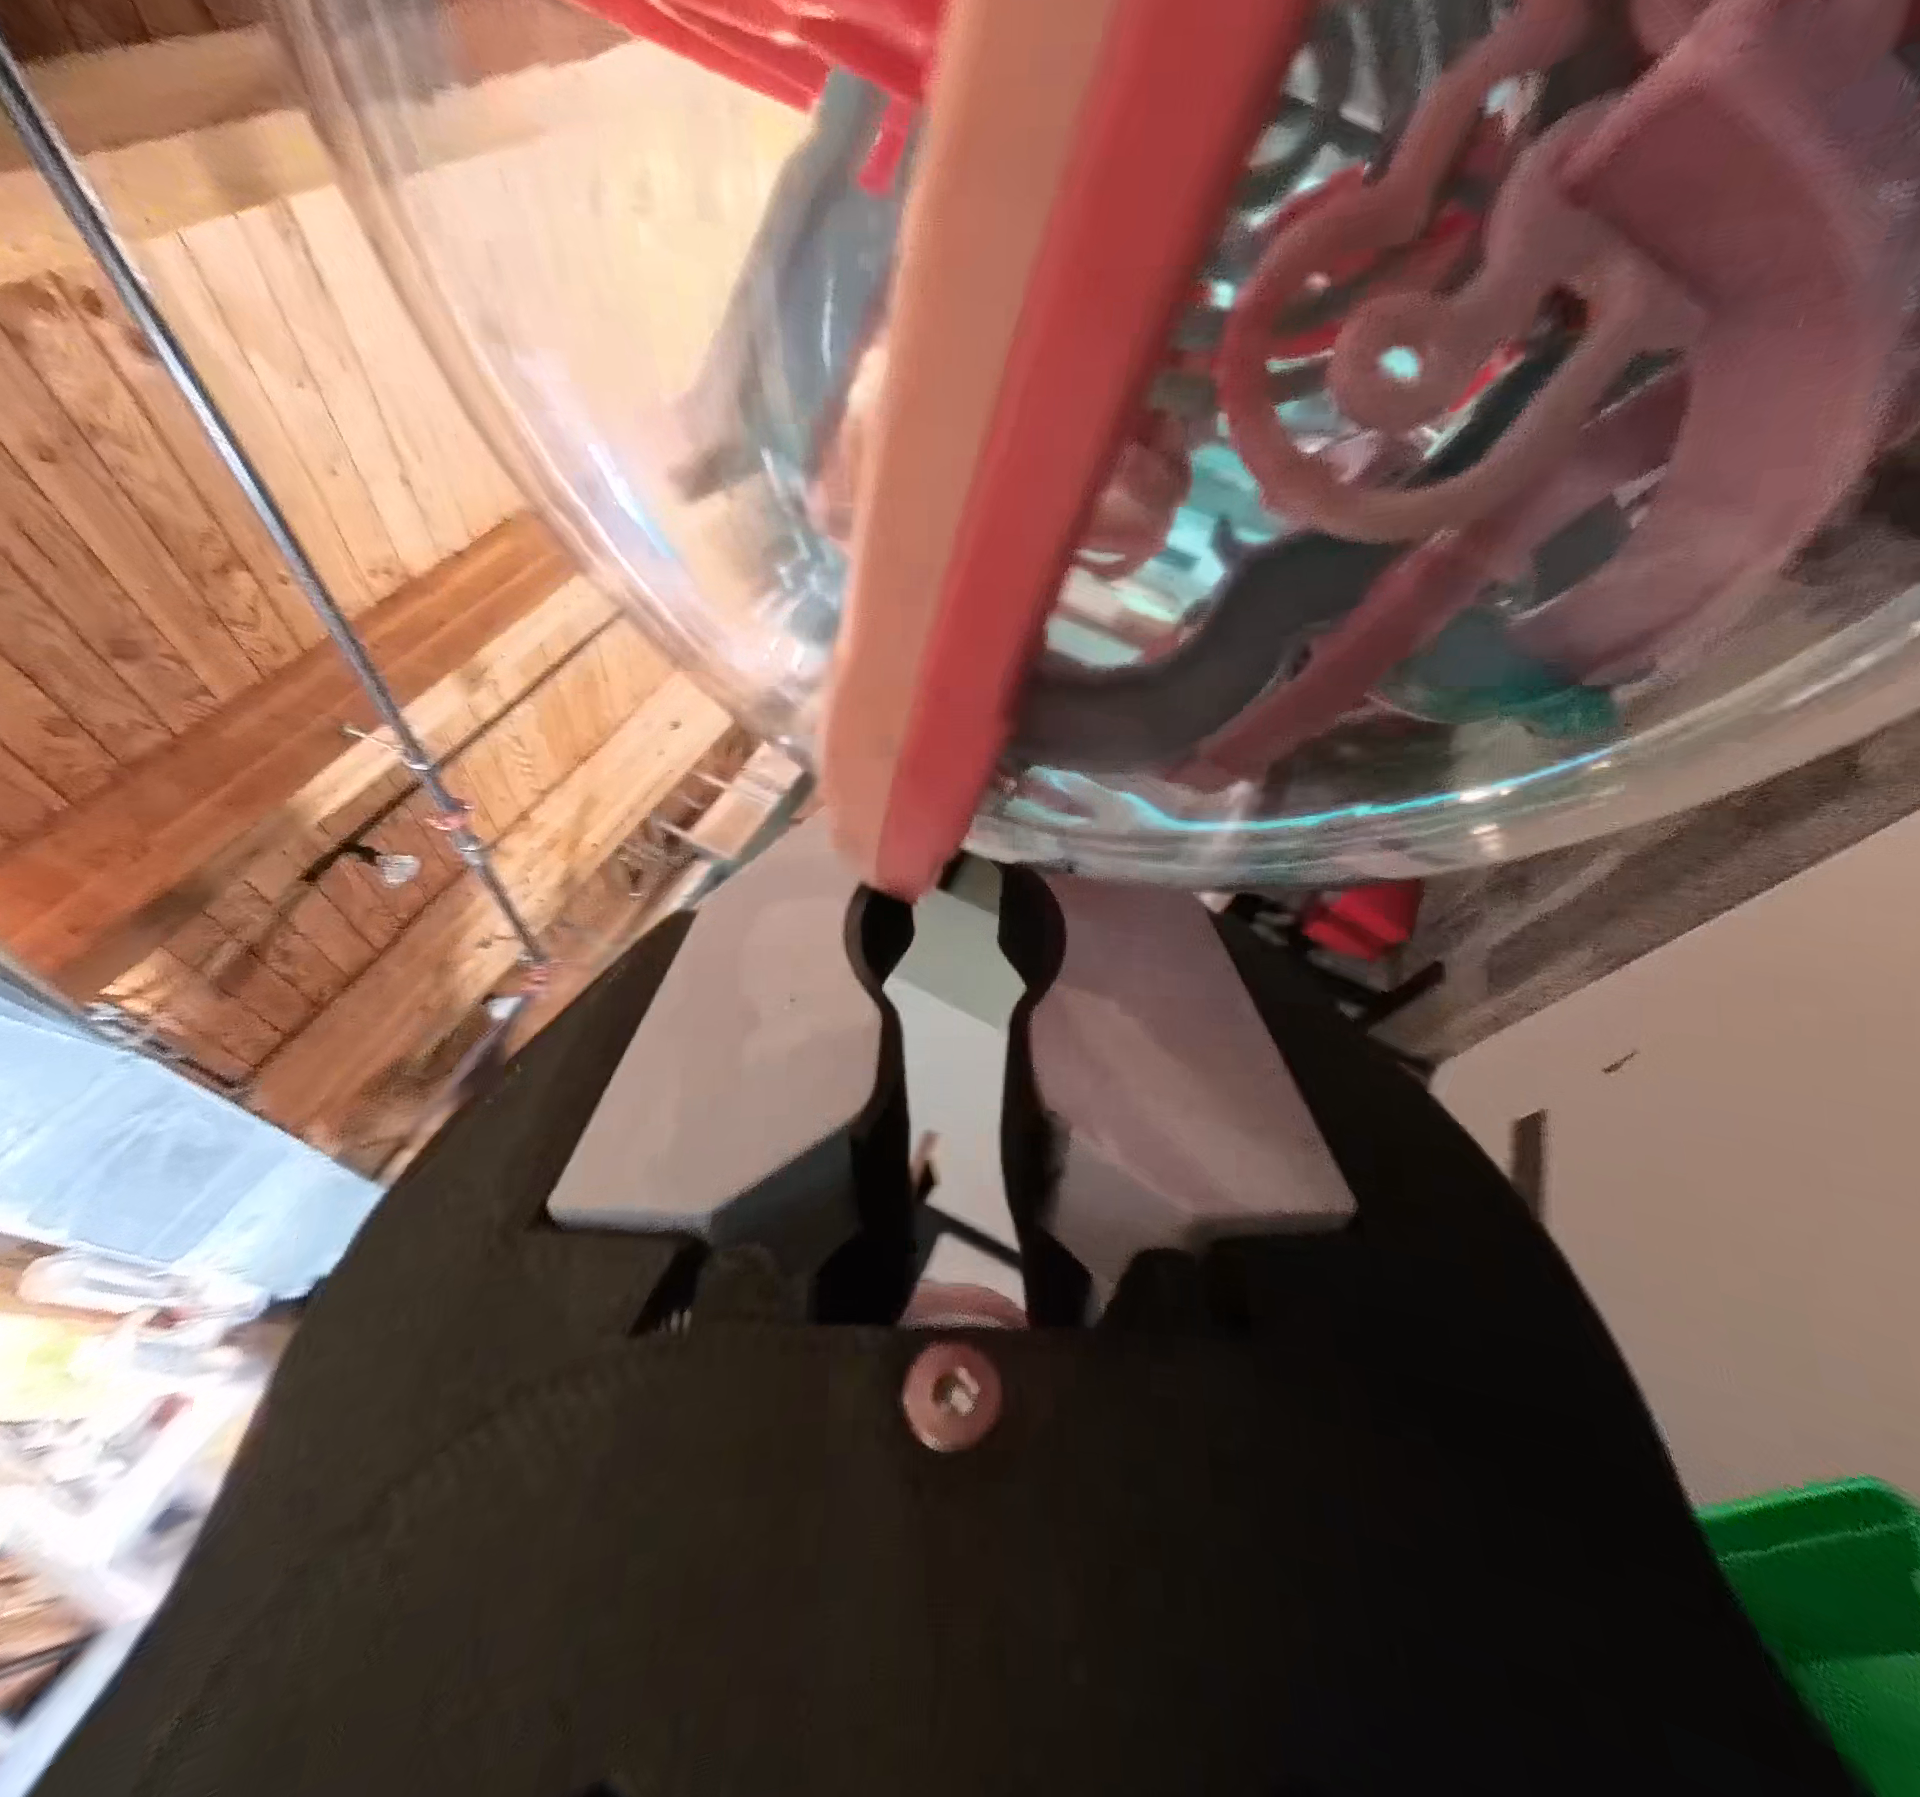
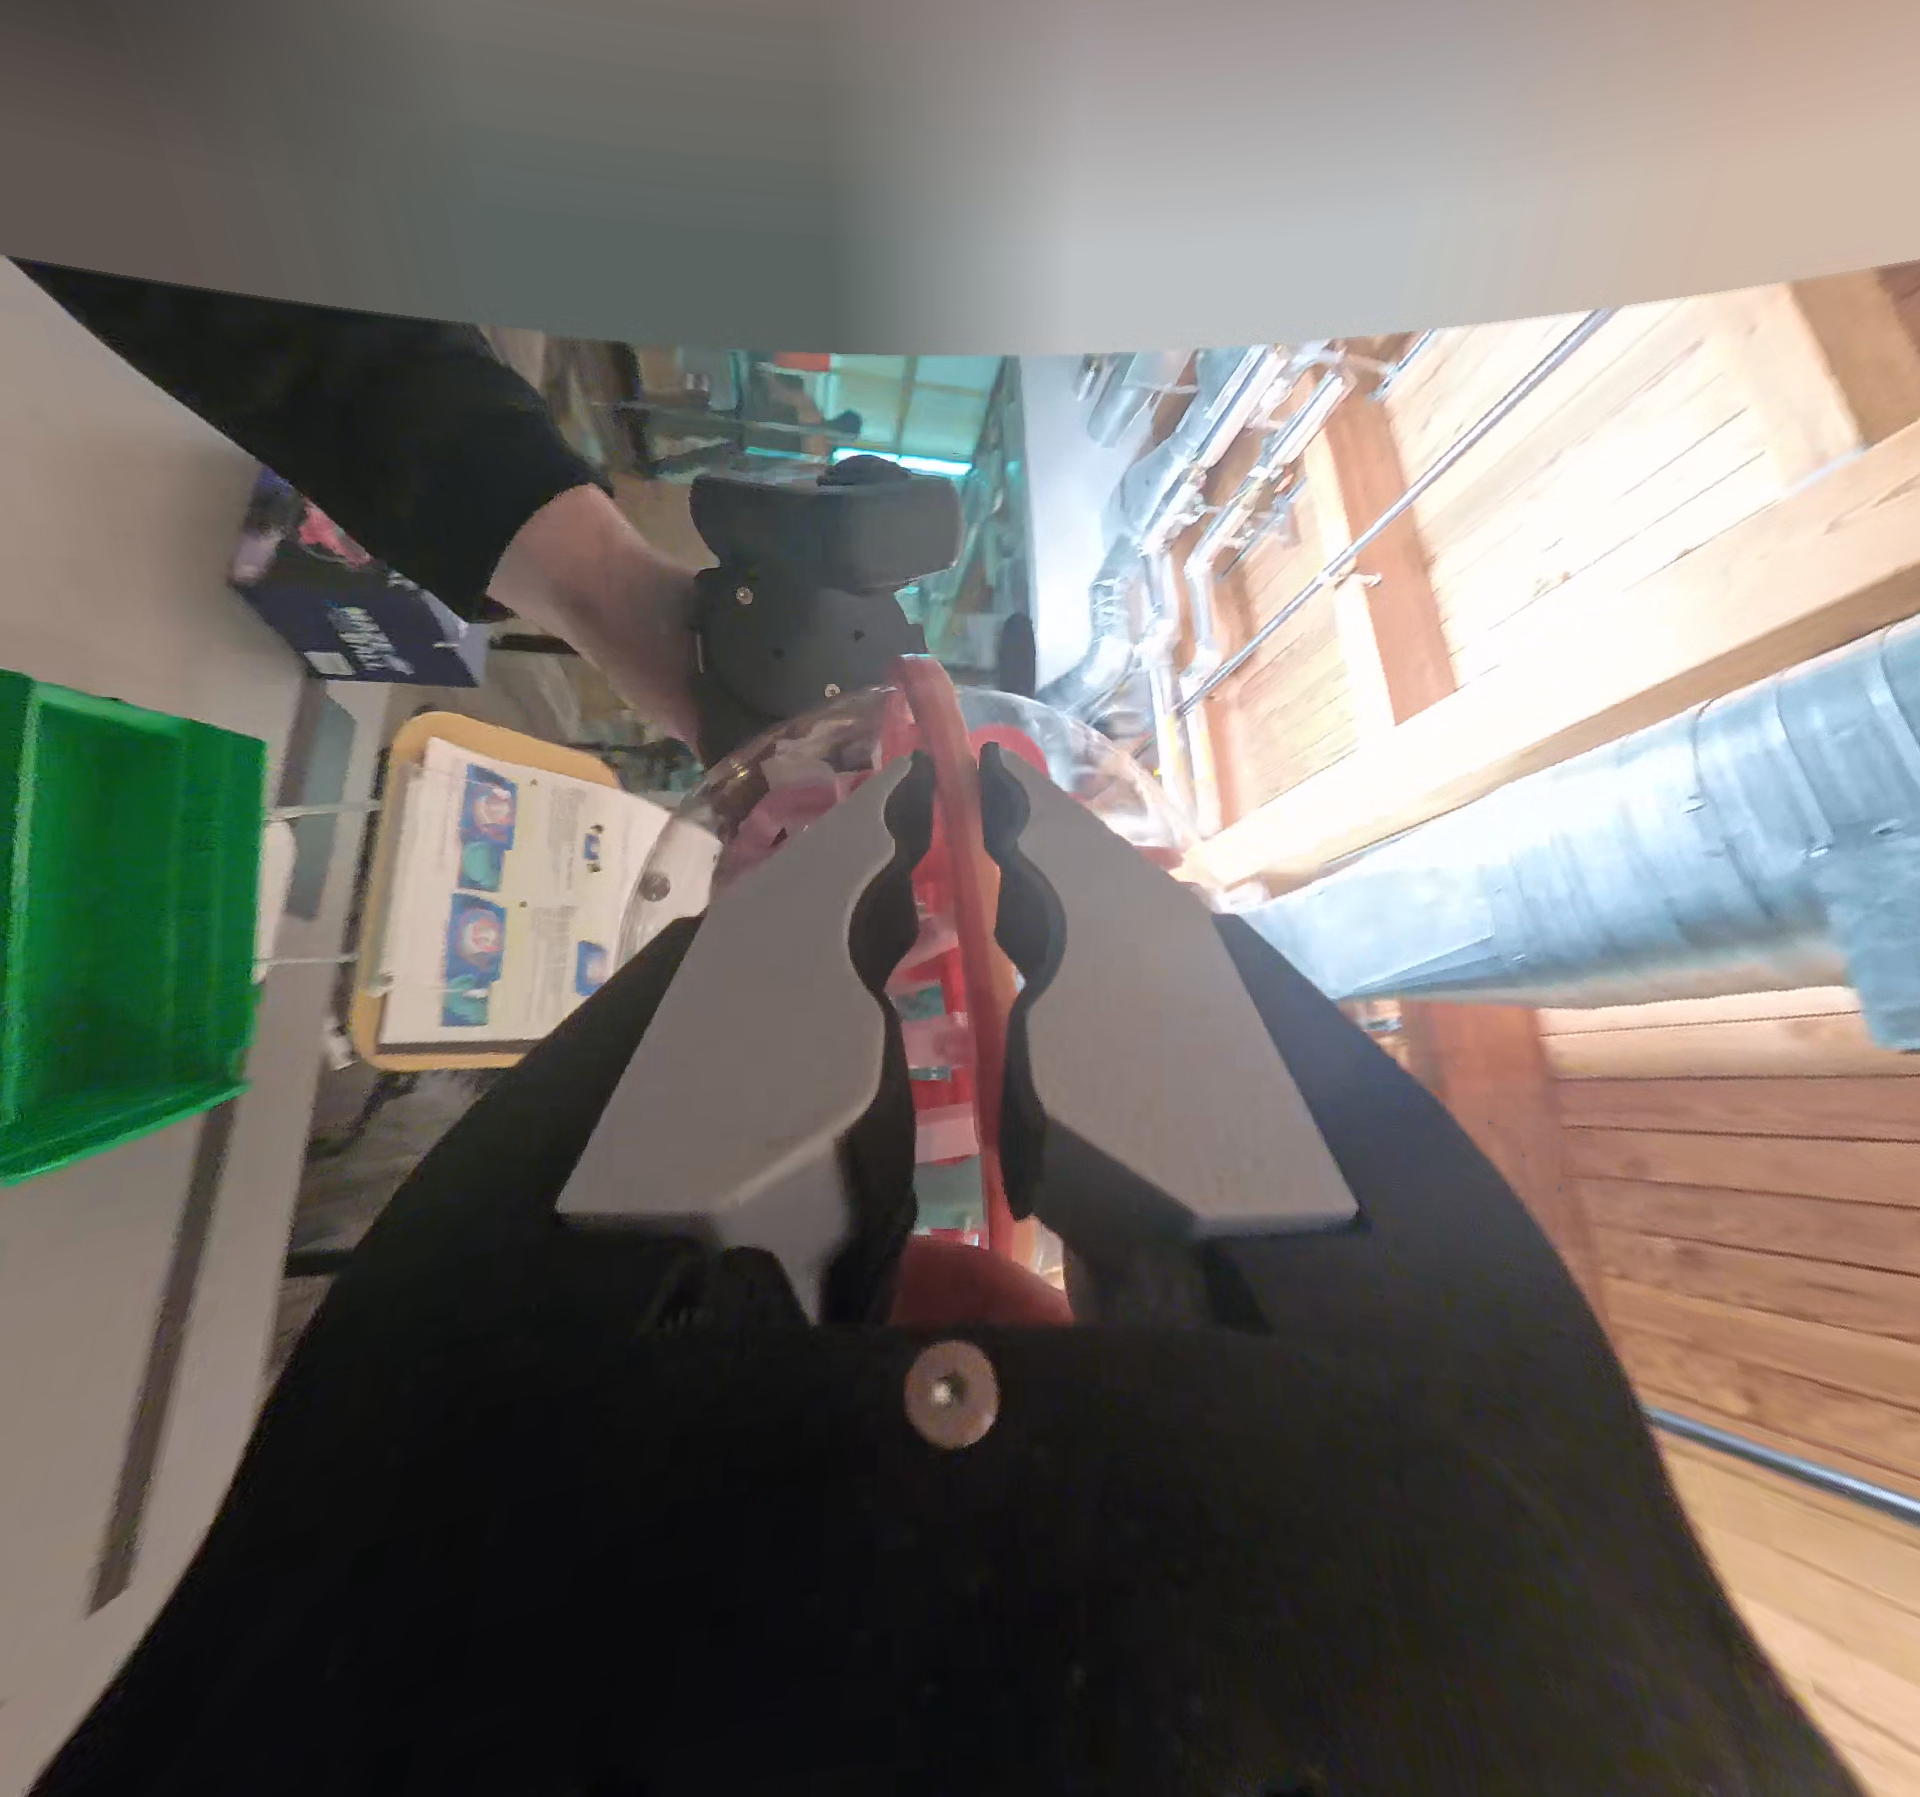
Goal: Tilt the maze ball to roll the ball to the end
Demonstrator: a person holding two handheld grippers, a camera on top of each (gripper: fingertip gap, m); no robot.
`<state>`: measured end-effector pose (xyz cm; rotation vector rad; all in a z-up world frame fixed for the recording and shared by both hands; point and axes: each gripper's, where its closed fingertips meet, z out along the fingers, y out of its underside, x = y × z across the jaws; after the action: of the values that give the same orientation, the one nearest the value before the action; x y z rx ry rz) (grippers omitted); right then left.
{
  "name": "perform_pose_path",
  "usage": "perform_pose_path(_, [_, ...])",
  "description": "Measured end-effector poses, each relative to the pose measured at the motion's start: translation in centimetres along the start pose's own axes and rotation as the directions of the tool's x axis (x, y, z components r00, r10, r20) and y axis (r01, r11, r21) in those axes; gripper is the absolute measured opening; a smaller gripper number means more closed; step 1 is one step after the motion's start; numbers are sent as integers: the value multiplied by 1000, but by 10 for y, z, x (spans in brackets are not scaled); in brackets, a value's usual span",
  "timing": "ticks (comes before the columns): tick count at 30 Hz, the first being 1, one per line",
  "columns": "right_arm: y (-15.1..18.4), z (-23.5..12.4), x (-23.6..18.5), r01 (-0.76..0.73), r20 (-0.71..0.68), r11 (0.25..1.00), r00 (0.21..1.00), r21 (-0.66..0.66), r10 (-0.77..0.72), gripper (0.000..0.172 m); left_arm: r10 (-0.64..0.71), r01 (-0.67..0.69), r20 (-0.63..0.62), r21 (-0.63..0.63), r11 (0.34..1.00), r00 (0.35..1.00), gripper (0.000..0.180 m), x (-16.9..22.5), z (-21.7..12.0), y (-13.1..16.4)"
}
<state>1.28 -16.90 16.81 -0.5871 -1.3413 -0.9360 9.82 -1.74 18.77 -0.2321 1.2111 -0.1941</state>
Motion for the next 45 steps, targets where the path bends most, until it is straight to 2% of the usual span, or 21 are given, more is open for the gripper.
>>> perform_pose_path(4, [10, 10, 7, -115, 109, 990, 986, -78, 123, 7, -160, 160, -69, -15, 987, 985, 5, 23, 6, 12])
perform_pose_path(7, [25, 20, 10, -233, 152, 961, 955, -151, 256, 7, -281, 273, -155, -71, 959, 947, 5, 44, 12, 25])
perform_pose_path(9, [34, 25, 8, -255, 180, 947, 940, -194, 290, 7, -342, 331, -178, -92, 939, 923, 5, 56, 17, 32])
perform_pose_path(16, [48, 33, 7, -341, 227, 904, 888, -258, 400, 7, -420, 403, -227, -120, 907, 879, 6, 73, 19, 40])
perform_pose_path(20, [63, 40, 9, -421, 258, 847, 822, -324, 507, 7, -497, 469, -278, -164, 868, 822, 7, 90, 22, 44])
perform_pose_path(22, [66, 45, 8, -404, 288, 850, 815, -340, 502, 7, -534, 510, -254, -158, 845, 806, 7, 90, 24, 46])
perform_pose_path(26, [55, 55, 23, -264, 316, 911, 876, -318, 364, 7, -517, 511, -160, -80, 856, 841, 6, 55, 32, 41])
perform_pose_path(30, [21, 64, 58, 25, 322, 974, 945, -223, 49, 7, -416, 413, 27, 80, 907, 909, 5, -28, 34, 12])
perform_pose_path(33, [-6, 67, 81, 277, 302, 945, 928, -174, -216, 7, -311, 281, 173, 175, 943, 935, 0, -85, 29, -21])
perform_pose_path(35, [-21, 66, 94, 415, 253, 897, 894, -152, -371, 7, -184, 143, 293, 157, 977, 938, 0, -119, 23, -44])
perform_pose_path(38, [-46, 53, 123, 444, 95, 887, 895, -124, -435, 7, -115, 40, 354, 213, 976, 928, 0, -156, 8, -84])
perform_pose_path(40, [-59, 41, 135, 451, 15, 887, 892, -102, -452, 6, -57, -22, 383, 200, 980, 922, 0, -171, 0, -106])
perform_pose_path(45, [-89, 12, 160, 473, -175, 877, 860, -82, -480, 7, -35, -67, 372, 257, 964, 927, 0, -178, -20, -152])
